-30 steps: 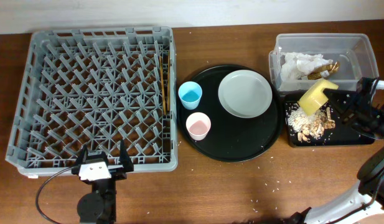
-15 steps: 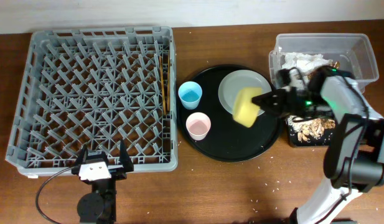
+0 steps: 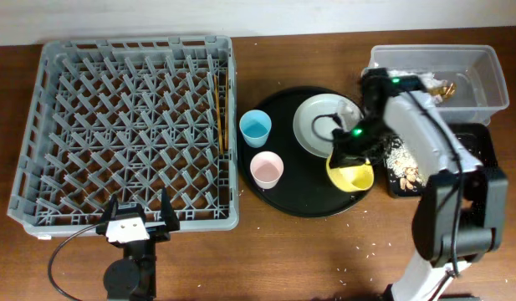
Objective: Sort waste into correct bins and load items into the dishwasher rack
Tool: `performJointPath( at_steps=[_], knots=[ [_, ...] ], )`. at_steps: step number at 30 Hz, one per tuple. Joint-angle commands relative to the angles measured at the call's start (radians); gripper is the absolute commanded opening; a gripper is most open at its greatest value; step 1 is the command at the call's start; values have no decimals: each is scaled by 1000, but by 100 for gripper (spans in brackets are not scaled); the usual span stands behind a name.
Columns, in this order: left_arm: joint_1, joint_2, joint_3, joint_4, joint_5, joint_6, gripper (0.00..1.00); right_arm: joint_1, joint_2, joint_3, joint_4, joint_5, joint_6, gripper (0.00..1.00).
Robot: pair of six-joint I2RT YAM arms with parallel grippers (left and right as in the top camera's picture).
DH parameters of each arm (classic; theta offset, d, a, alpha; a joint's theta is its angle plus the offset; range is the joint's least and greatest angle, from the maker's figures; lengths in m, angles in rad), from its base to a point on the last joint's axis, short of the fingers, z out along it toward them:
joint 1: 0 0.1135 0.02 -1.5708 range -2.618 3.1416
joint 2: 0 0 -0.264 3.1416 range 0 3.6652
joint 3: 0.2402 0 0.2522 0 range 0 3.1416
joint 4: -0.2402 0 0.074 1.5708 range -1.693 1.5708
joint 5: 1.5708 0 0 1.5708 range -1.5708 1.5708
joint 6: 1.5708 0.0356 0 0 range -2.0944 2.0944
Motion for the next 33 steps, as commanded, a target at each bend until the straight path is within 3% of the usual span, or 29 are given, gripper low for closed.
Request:
performJointPath(
  at_steps=[1,3,6,7,8,12,13,14,15,18,20,22,24,31,33],
  knots=[
    [7,-4,-4,-2,7,16,99,144,-55,13,-29,283,222,4],
    [7,-4,-4,-2,7,16,99,281,-55,2,-23,376,323,4],
    [7,-4,-4,-2,7,16,99,378,-54,-28,57,401,352,5],
    [7,-4,-4,-2,7,16,99,385,-54,-36,64,401,359,4],
    [7,-4,-4,-2,7,16,99,384,-54,-50,78,401,359,11],
    [7,-4,-4,-2,7,16,99,384,-53,-109,130,400,359,13],
    [7,-4,-4,-2,7,16,99,384,-53,-121,140,399,359,23],
    [7,-4,-4,-2,7,16,99,381,-54,-121,148,384,359,70],
    [7,-4,-4,-2,7,16,99,370,-54,-113,158,342,329,99],
    [7,-4,-4,-2,7,16,99,282,-58,65,56,244,290,97],
    [7,-4,-4,-2,7,16,99,291,-58,154,83,136,264,84],
    [7,-4,-4,-2,7,16,99,337,-53,103,173,137,315,68],
    [7,-4,-4,-2,7,16,99,371,-48,13,287,137,375,58],
    [7,-4,-4,-2,7,16,99,376,13,-55,346,137,428,43],
    [7,-4,-4,-2,7,16,99,376,19,-55,357,139,445,32]
  ],
)
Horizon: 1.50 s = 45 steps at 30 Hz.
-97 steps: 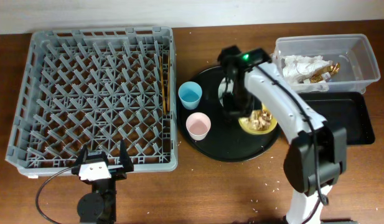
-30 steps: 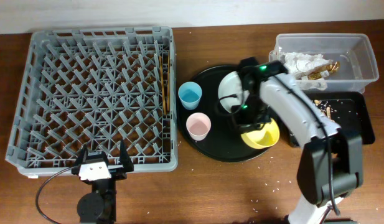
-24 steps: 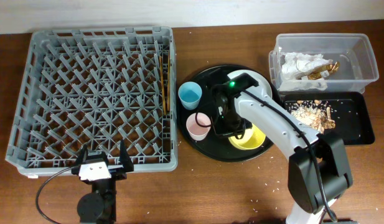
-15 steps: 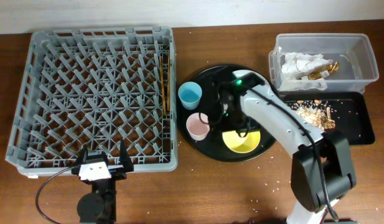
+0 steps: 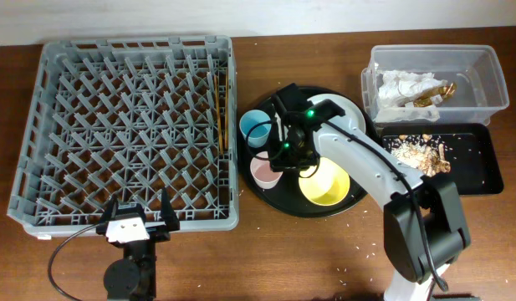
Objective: Sort waste into correct bins and load items into the dishwasher rack
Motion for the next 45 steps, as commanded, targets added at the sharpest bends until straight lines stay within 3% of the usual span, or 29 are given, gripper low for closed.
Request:
performJointPath(
  at_steps=[1,2,3,4,10,16,19,20,23,25,27,28,32,34,39,42,45],
  knots=[
    [7,-4,-4,-1,7,16,99,4,17,-10,4,0,20,28],
    [7,-4,-4,-1,7,16,99,4,17,-10,4,0,20,24],
    [7,-4,-4,-1,7,16,99,4,17,-11,3,0,20,8],
    [7,-4,-4,-1,7,16,99,4,17,-11,3,0,20,5],
    [7,-4,-4,-1,7,15,99,1,12,-16,-20,-15,19,4],
    [7,-4,-4,-8,115,15,99,-92,-97,-16,-42,-129,-38,4],
    [7,-4,-3,19,238,12,99,-98,-97,-16,-35,-221,-92,4],
    [7,-4,9,84,297,-97,99,-109,-99,-16,-27,-304,-136,4],
    [7,21,161,47,367,-124,99,-181,-137,-16,-26,-425,-203,4],
    [7,171,323,-59,377,-124,99,-251,-222,-16,-23,-497,-222,4],
    [7,388,470,-72,459,-124,99,-301,-306,-16,-27,-555,-245,4],
    [6,579,599,-109,525,-123,99,-330,-361,-16,-31,-560,-245,4],
    [-77,1049,1003,-466,542,-122,99,-338,-399,-16,-40,-562,-245,4],
    [-133,1205,1113,-533,543,-123,99,-338,-399,-16,-44,-562,-248,4],
    [-187,1402,1114,-487,949,-129,99,-338,-398,-16,-46,-554,-248,4],
    [-190,1414,1114,-447,985,-292,99,-338,-398,-16,-45,-505,-247,4],
    [-128,1414,1114,-436,1096,-540,99,-338,-378,-17,-19,-502,-247,4]
  ],
)
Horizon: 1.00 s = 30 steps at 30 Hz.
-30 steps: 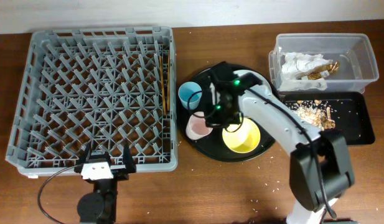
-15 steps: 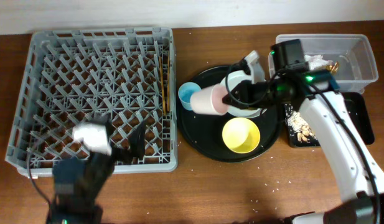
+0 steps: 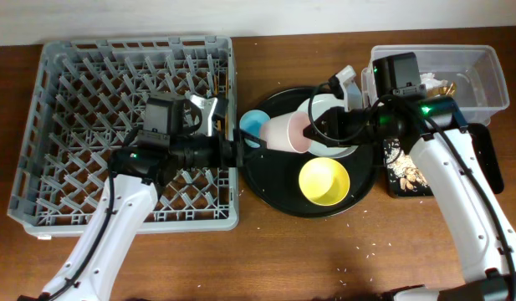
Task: Sort waste into correct bins and load items into the dishwasher rack
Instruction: 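Hand the pink cup from the right gripper to the left gripper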
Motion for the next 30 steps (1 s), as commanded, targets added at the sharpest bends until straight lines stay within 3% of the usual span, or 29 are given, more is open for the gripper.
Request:
performJointPath(
  at_steps=[1,5,8,12,17,22,27,28,29,30],
  knots=[
    [92,3,18,28,201,-198,99,-3,18,0,22,-18,-14,4],
    [261,37,18,71,493,-230,99,-3,36,0,177,-293,-15,4],
    [285,112,18,186,682,-301,99,0,51,0,234,-386,-15,4],
    [285,132,18,190,708,-302,99,83,131,-3,347,-440,-8,4],
    [285,132,18,190,706,-302,99,196,213,-3,546,-447,122,4],
    [285,132,18,189,704,-302,80,264,245,-3,618,-353,201,4],
    [285,132,18,185,704,-302,79,278,265,-3,663,-288,234,5],
    [285,132,18,186,703,-302,70,278,265,-3,662,-282,234,17],
    [285,132,18,185,704,-302,58,278,265,-3,661,-282,235,20],
    [283,132,18,185,703,-302,56,278,265,-3,661,-282,235,27]
  ],
)
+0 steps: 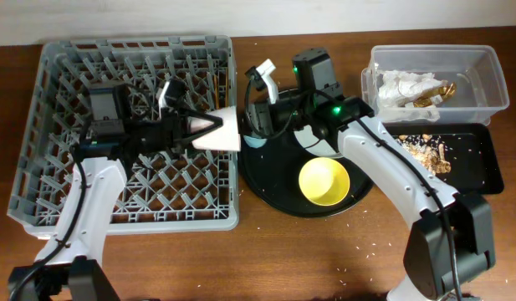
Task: Sort waste into correct bins and load items into the dishwasher rack
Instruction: 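Hand the pink cup from the right gripper to the left gripper, then place the pink cup upside down in the dish rack with left gripper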
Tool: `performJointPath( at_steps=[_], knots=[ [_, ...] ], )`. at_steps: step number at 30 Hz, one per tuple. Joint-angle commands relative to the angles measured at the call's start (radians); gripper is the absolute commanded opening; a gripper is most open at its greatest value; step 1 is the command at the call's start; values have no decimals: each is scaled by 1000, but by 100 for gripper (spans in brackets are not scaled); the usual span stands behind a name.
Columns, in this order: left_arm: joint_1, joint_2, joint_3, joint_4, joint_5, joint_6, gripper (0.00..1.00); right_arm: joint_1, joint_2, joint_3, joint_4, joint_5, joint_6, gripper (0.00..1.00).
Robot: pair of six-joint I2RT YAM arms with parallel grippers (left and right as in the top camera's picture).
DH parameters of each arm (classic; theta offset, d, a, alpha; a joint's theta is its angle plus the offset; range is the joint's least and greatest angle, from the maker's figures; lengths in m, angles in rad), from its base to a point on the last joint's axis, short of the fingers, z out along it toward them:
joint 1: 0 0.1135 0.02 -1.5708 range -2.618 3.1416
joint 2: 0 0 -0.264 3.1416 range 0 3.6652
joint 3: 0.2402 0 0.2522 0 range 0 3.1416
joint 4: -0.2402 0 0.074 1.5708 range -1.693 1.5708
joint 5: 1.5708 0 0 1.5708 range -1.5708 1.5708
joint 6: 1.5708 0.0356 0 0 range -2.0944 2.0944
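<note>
The pink cup lies on its side in the air over the right edge of the grey dishwasher rack. My left gripper is shut on its narrow end. My right gripper sits right at the cup's wide end; whether it still grips is hidden. Below it the blue cup peeks out on the round black tray. The yellow bowl stands on that tray. The white plate is mostly covered by the right arm.
A clear bin holding paper and scraps stands at the back right. In front of it a black rectangular tray carries crumbs. A brown stick lies along the rack's right side.
The pink cup has shifted left from over the round tray to the rack's right edge. My left gripper, then short of it, is now shut on it. Both arms are further left.
My right gripper was first at the yellow bowl beside the crumb tray, the left arm parked. Then the bowl stood on the round tray and the right gripper was at the pink cup. Later it held the cup sideways toward my left gripper, which now holds it.
</note>
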Motion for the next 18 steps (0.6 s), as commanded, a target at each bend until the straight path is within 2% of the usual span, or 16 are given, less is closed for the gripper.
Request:
performJointPath(
  at_steps=[1,2,3,4,6,8,10,11,13,15,17,18],
  knots=[
    [-6,5,13,1,-3,6,56,13,8,9,3,19,-3,36],
    [-6,5,13,1,-3,6,56,13,8,9,4,20,-3,41],
    [-5,5,13,2,-3,6,56,12,8,9,4,20,-4,52],
    [-4,5,14,13,-2,6,56,0,8,9,0,19,-4,57],
    [13,-4,14,118,9,6,56,-63,8,9,-48,23,-16,69],
    [32,-34,14,286,-20,5,56,-178,8,9,-151,50,-68,74],
    [33,-77,14,308,-236,21,56,-257,8,9,-251,64,-134,75],
    [32,-86,14,262,-376,39,56,-270,8,9,-305,116,-154,75],
    [17,-87,80,-53,-666,246,56,-269,8,9,-368,155,-204,79],
    [-48,-87,282,-485,-1057,455,56,-269,8,9,-397,179,-223,83],
    [-138,-87,401,-745,-1335,497,56,-269,8,9,-414,179,-223,84],
    [-177,-86,400,-799,-1378,497,56,-269,8,9,-420,180,-223,84]
  ],
)
